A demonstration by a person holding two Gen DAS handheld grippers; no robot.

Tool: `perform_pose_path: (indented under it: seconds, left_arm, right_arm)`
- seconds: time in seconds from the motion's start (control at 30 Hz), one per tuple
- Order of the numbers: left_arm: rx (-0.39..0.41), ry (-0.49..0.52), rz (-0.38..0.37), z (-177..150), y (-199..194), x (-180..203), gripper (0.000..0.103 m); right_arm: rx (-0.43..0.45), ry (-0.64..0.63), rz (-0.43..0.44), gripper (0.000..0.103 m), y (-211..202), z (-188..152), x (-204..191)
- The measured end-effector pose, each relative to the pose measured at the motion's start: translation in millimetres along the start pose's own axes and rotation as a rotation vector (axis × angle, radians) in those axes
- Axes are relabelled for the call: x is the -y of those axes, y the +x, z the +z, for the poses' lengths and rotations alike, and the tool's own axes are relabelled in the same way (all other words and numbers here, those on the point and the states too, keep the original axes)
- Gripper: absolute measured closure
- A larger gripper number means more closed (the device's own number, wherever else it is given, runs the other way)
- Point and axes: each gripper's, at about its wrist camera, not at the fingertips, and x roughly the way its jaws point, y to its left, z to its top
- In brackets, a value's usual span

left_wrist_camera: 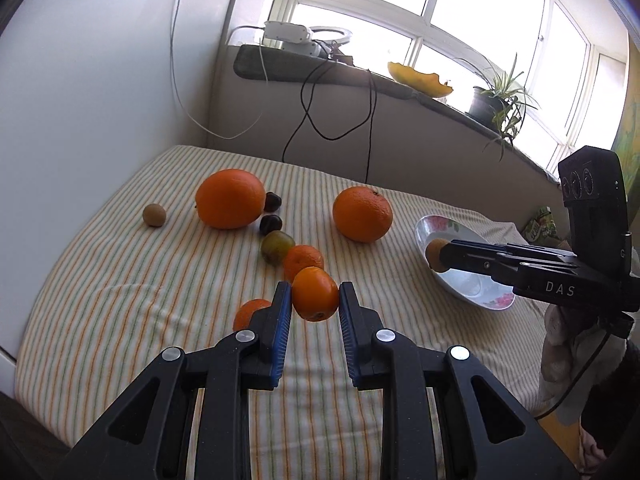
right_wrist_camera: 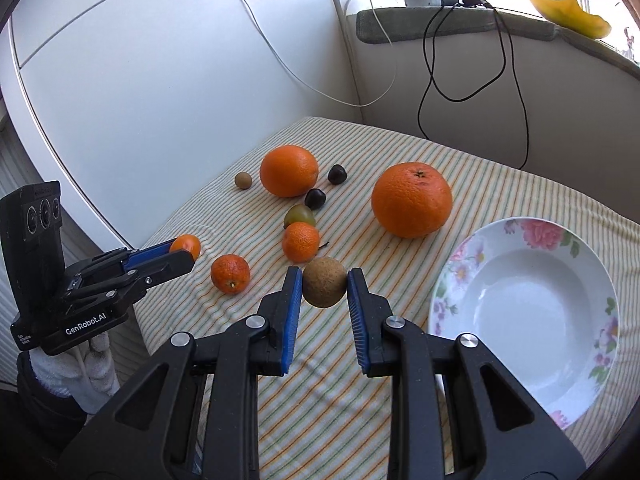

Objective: Organize fruits
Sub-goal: 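Carry the tangerine in the left tool while the right tool carries the kiwi over the plate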

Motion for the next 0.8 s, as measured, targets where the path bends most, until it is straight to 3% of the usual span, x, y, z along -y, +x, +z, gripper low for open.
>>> perform_pose_path:
  seconds: [0.8]
  left_arm:
    - [-0.091,0.194,-0.203,11.8,70.2,126.6,0.081]
  right_arm:
    - [0.019,0.126,-0.19,0.079,-49.2,-34.5,101.8]
